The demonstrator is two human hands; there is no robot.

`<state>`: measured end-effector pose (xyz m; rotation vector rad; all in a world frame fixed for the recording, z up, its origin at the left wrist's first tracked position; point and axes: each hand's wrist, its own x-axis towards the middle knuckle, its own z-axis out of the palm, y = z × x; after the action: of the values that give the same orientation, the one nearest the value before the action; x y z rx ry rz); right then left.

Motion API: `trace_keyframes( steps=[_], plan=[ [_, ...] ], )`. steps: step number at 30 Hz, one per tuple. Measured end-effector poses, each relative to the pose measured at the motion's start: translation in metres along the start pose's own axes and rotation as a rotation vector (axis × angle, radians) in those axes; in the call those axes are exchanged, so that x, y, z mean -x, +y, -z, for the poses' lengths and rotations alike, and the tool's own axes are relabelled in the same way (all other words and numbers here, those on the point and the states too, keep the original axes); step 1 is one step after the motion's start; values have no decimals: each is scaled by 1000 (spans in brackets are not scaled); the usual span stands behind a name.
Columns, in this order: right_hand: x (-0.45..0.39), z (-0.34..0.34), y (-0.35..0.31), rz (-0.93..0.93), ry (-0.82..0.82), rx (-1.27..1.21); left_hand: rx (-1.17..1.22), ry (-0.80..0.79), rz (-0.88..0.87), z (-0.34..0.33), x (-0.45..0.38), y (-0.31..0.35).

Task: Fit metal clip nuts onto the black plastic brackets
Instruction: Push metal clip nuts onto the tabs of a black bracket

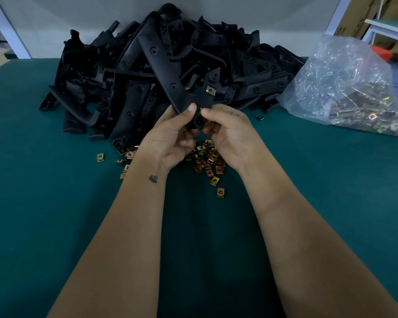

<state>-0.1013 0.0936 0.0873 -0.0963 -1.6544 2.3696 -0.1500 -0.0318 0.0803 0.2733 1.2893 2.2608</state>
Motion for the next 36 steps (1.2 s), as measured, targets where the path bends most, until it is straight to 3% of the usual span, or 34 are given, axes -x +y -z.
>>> trace_keyframes(
  steps=[8, 14, 18, 26, 36],
  plan=[
    [1, 0, -2, 16, 36, 49, -51, 20, -46, -1, -2, -3],
    [1, -8, -5, 31, 109, -3, 79, 3, -88, -4, -5, -10],
    [3, -7, -5, 163, 213, 183, 192, 86, -75, -3, -7, -11],
    [3, -8, 2, 411, 295, 667, 145, 55, -59, -2, -10, -13],
    [4, -7, 5, 483, 267, 762, 81, 127, -68, -5, -7, -10]
  ],
)
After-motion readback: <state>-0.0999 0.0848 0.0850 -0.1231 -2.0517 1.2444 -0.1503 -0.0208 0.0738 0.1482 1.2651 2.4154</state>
